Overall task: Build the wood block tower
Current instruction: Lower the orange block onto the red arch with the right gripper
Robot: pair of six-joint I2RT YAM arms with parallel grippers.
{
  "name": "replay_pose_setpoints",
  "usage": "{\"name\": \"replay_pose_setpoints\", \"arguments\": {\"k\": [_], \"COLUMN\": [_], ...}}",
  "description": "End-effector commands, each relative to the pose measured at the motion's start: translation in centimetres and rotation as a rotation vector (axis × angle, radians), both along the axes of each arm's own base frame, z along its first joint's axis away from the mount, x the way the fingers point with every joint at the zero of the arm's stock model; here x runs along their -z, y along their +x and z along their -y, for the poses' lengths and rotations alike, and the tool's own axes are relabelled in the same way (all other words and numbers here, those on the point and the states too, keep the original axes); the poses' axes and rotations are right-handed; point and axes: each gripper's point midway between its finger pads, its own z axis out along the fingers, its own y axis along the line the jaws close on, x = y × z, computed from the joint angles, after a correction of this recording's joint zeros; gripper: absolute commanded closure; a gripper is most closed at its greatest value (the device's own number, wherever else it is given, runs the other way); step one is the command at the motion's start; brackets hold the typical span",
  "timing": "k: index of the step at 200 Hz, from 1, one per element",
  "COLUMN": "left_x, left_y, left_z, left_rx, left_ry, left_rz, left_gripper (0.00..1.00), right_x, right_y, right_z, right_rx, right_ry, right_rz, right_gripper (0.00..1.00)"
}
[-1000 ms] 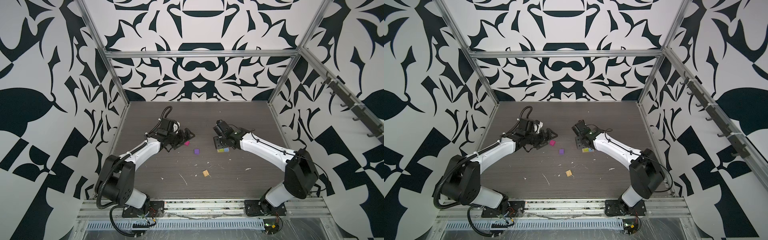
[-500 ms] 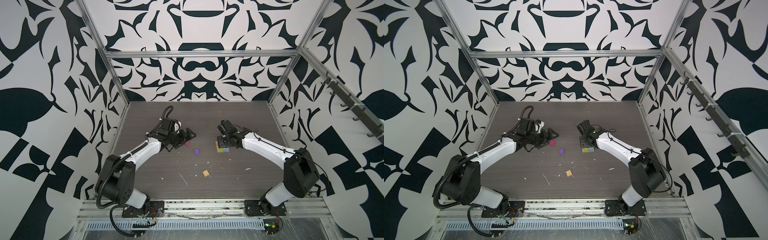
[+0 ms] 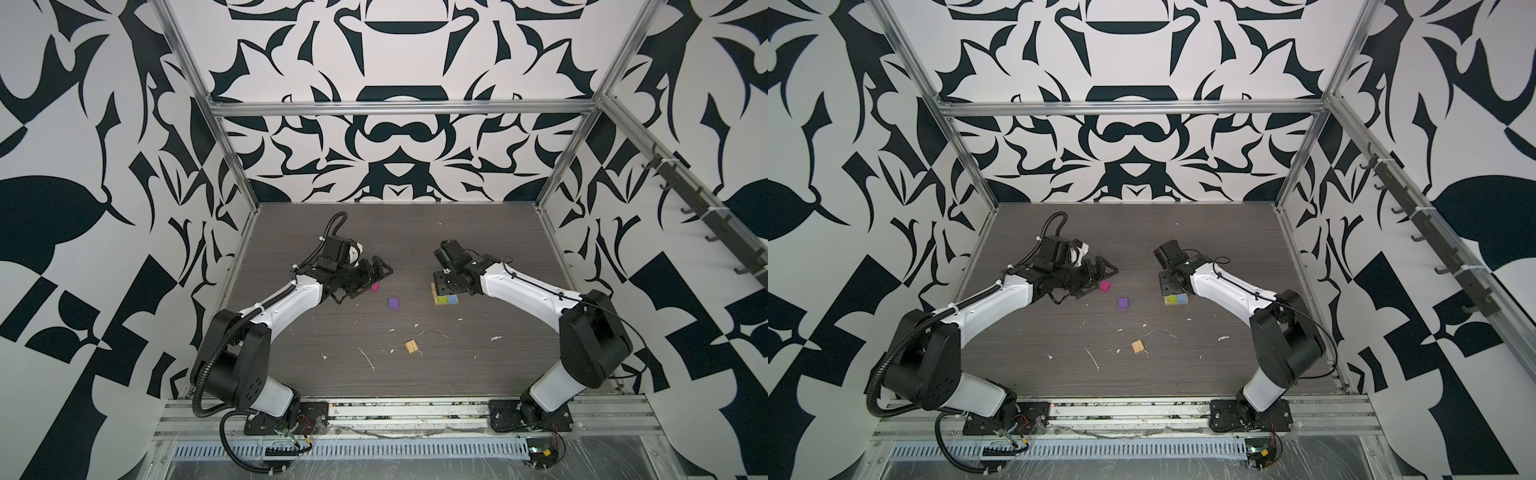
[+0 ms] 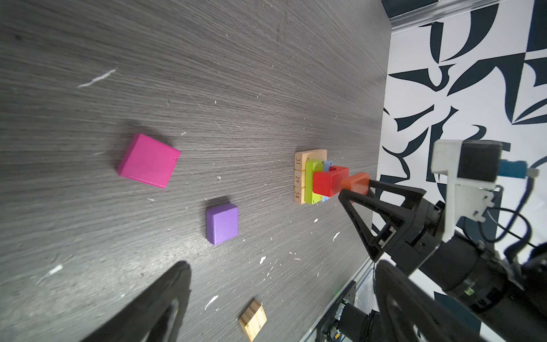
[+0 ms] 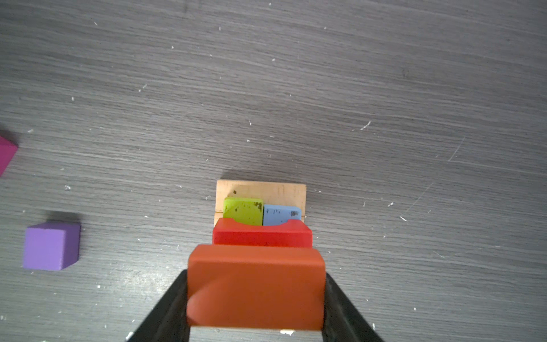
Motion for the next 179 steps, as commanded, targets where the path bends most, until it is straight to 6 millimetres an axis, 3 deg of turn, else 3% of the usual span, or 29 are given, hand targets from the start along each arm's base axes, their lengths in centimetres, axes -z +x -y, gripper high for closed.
{"name": "replay_pose_setpoints", "arguments": {"k": [1, 179], "left_x": [-1.2, -1.1], "left_y": [0.6, 0.4], "left_z": [0.7, 1.1], "left_rx": [0.009, 0.015], "left_ry": [-0.018, -0.013], "left_rz": [0.031, 0.031], "left_gripper": [0.0, 0.0], "right_x": [-0.5, 0.5], "right_y": [0.6, 0.7], "right_z": [0.2, 0.3], "right_rx": [0.008, 0.032], "right_ry": [0.007, 0.022], "right_rz": [0.031, 0.016], "right_gripper": [0.49, 0.49]}}
